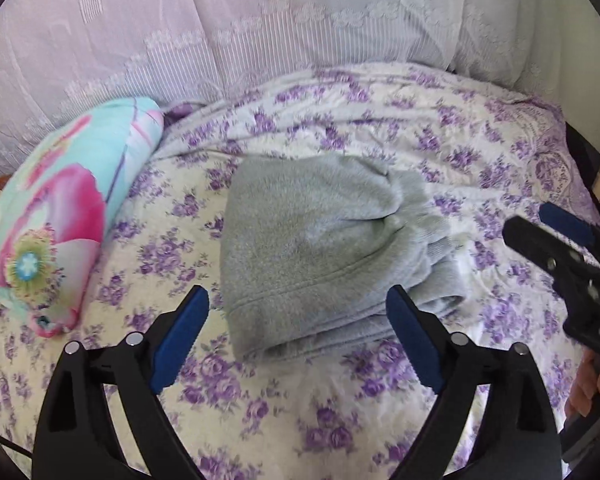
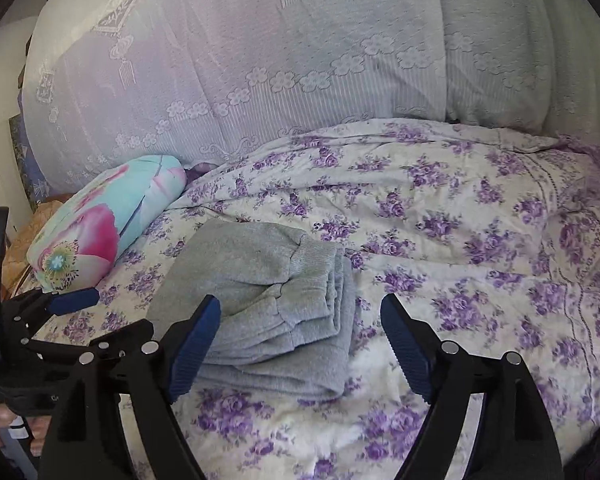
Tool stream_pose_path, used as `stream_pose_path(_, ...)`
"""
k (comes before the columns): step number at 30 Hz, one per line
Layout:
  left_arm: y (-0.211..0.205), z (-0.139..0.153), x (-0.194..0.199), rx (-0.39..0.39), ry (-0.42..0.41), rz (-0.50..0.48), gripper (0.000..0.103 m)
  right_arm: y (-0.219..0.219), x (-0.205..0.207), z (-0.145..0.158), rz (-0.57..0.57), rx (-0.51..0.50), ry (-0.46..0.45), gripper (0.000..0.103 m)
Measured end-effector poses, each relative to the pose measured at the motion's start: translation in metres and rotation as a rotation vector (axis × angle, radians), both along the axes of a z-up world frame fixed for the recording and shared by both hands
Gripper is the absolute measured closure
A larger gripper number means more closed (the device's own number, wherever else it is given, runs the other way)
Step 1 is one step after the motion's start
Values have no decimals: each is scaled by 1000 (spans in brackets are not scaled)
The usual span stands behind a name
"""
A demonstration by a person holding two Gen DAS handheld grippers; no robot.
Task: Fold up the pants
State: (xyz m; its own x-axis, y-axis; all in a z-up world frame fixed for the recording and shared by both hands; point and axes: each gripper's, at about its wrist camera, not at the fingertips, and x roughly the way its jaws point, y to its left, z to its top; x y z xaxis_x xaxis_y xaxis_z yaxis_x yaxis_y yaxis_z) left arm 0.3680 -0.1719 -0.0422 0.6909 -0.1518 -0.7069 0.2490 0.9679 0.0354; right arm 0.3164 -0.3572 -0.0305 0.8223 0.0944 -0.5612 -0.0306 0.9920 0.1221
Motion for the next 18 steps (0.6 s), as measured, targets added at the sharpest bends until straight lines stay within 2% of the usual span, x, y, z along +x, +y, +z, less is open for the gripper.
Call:
stream_pose_path(6, 2, 37, -46, 29, -50, 17, 5, 1, -63, 26, -34, 47, -41, 9)
stream_pose_path(8, 4, 45, -58, 40, -53, 34, 5, 5, -80, 33, -36, 43, -50, 7)
stream_pose_path(12, 13, 58, -78, 0, -21, 55, 5, 11, -107, 45, -25, 42, -59, 7)
stream_pose_path(18, 19, 74, -109, -3, -47, 61, 5, 13, -137, 60, -30, 51, -82, 6)
